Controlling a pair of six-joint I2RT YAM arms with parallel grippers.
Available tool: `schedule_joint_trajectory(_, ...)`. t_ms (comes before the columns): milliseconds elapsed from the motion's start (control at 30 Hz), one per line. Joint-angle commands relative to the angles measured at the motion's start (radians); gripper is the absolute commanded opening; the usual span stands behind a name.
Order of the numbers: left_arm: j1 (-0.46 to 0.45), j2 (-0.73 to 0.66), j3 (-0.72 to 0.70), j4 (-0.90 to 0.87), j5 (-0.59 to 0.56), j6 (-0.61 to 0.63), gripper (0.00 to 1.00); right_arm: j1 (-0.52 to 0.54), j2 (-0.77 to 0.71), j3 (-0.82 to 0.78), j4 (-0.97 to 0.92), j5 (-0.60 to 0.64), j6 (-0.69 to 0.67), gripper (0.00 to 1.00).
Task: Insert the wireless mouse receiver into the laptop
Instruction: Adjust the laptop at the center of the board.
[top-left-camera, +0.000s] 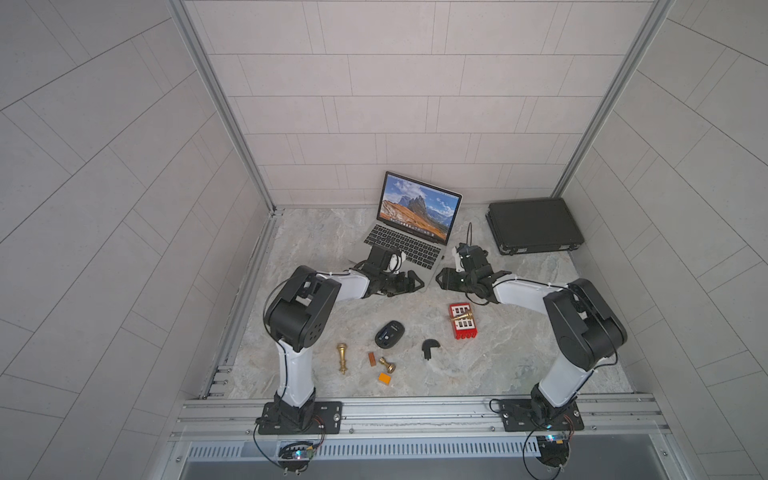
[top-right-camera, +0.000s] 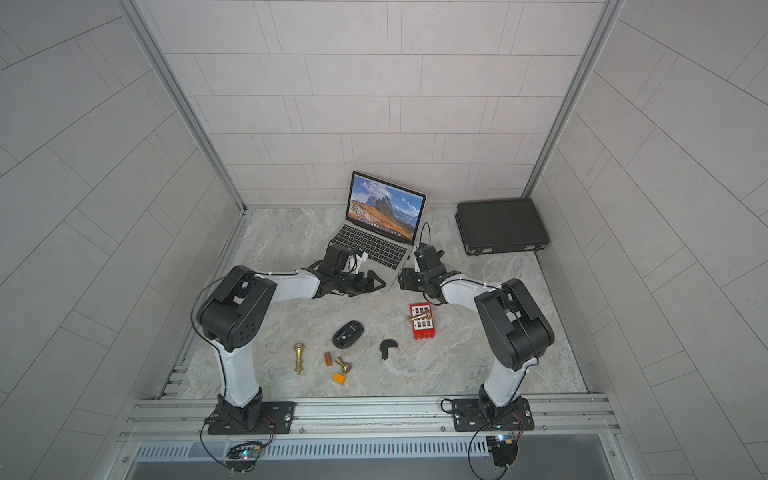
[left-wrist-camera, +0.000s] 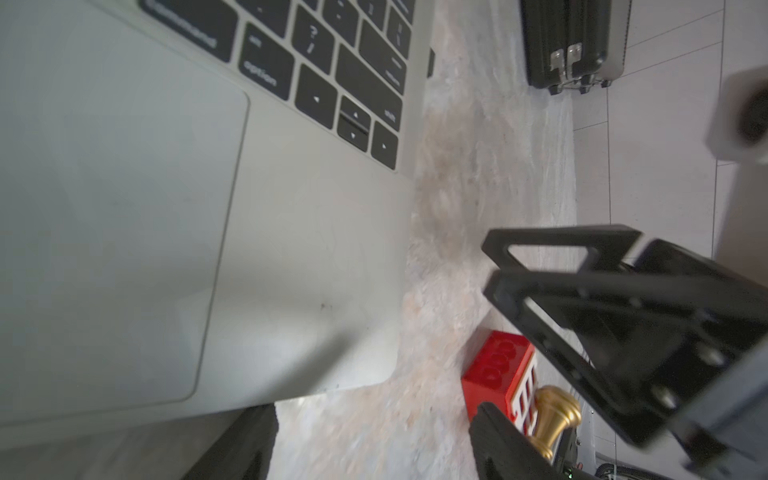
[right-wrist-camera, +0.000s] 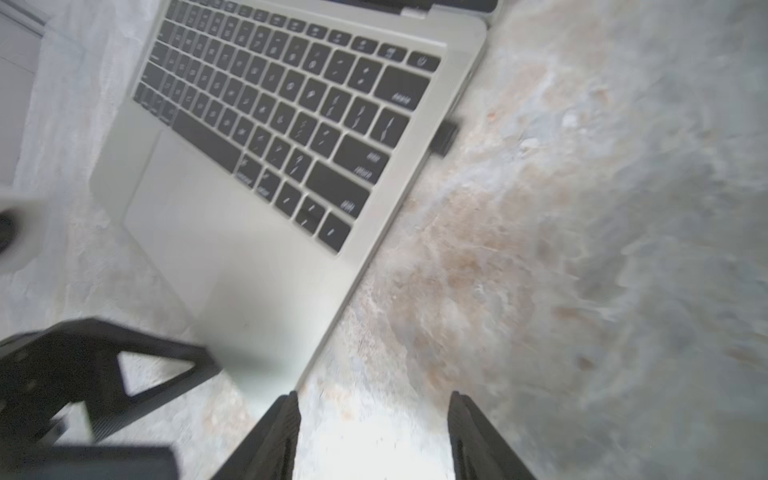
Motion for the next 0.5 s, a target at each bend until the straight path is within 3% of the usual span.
schedule_joint_trajectory(0, -0.038, 0.080, 0.065, 0.000, 0.002, 0.009, 0.76, 0.006, -0.130, -0.017, -0.135, -0.048, -0.108, 0.62)
schedule_joint_trajectory(100, -0.044, 0.028, 0.045, 0.039, 0.004, 0.006, 0.76, 0.010, -0.249, -0.028, -0.250, -0.135, -0.181, 0.64)
schedule_joint_trajectory(233, -0.043, -0.152, -0.050, -0.006, -0.054, 0.067, 0.78, 0.034, -0.328, -0.030, -0.410, -0.213, -0.208, 0.63)
schedule_joint_trajectory(467, -0.042, -0.509, -0.281, -0.168, -0.137, 0.130, 0.78, 0.187, -0.278, -0.032, -0.517, -0.248, -0.270, 0.53)
